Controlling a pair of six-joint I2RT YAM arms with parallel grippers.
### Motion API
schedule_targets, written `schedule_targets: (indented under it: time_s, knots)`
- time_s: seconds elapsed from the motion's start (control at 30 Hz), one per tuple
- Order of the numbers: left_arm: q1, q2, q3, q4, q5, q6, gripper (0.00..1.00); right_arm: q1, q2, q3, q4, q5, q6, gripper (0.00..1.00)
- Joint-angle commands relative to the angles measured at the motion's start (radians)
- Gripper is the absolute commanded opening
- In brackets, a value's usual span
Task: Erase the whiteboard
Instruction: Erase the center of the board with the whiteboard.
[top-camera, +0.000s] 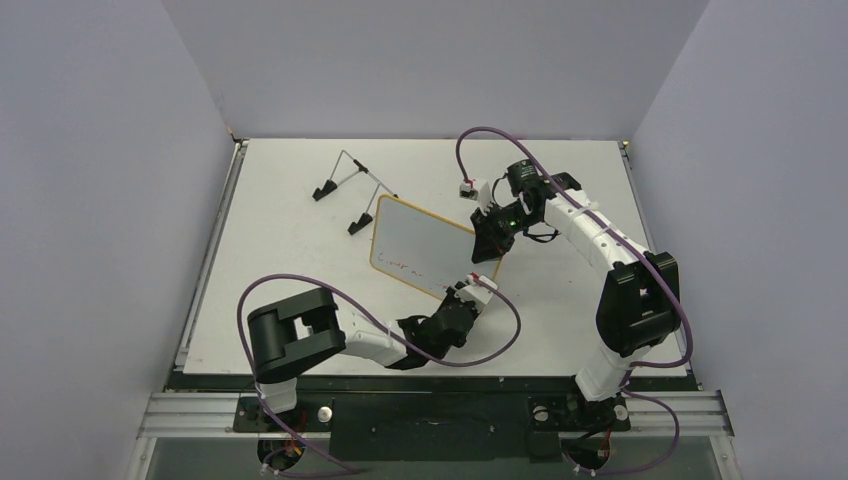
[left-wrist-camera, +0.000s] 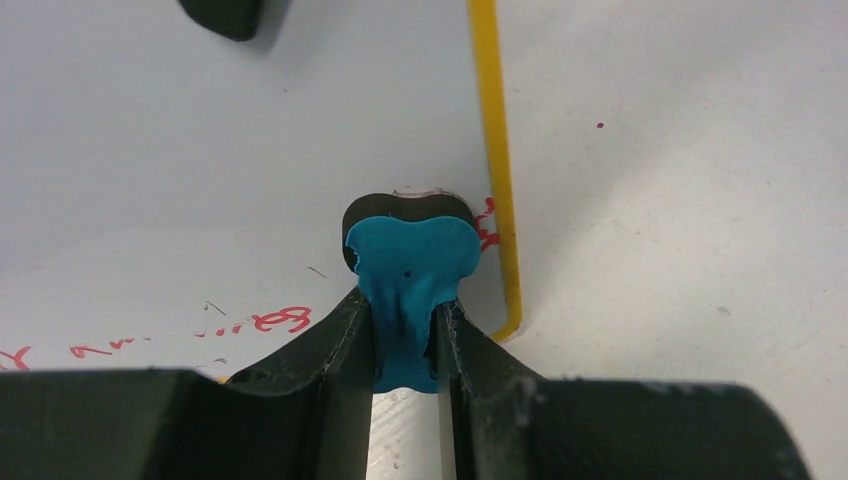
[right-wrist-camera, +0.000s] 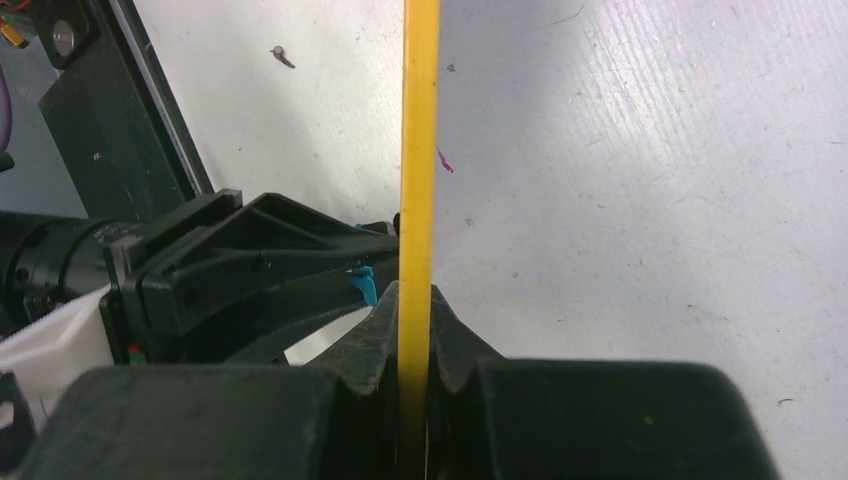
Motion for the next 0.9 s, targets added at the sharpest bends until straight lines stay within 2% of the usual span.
schedule_targets:
  time_s: [0.0, 0.17, 0.33, 0.6, 0.87]
  knots:
    - [-0.023, 0.030, 0.103, -0.065, -0.077, 0.030, 0.00, 0.014, -0.035, -0.014, -0.037, -0.036, -0.008, 0.00]
    - [-0.047, 0.048, 0.179, -0.192, -0.186, 0.018, 0.00, 0.014, -0.035, -0.014, -0.036, -0.035, -0.008, 0.00]
    - [-0.075, 0.059, 0.207, -0.271, -0.209, 0.005, 0.00, 0.015, -0.035, -0.014, -0.037, -0.036, -0.008, 0.00]
    - [-0.092, 0.083, 0.116, -0.233, -0.179, -0.014, 0.00, 0.015, -0.036, -0.013, -0.036, -0.037, -0.008, 0.00]
    - [-0.109, 0.085, 0.117, -0.166, -0.152, 0.046, 0.00, 0.010, -0.034, -0.011, -0.038, -0.066, -0.003, 0.00]
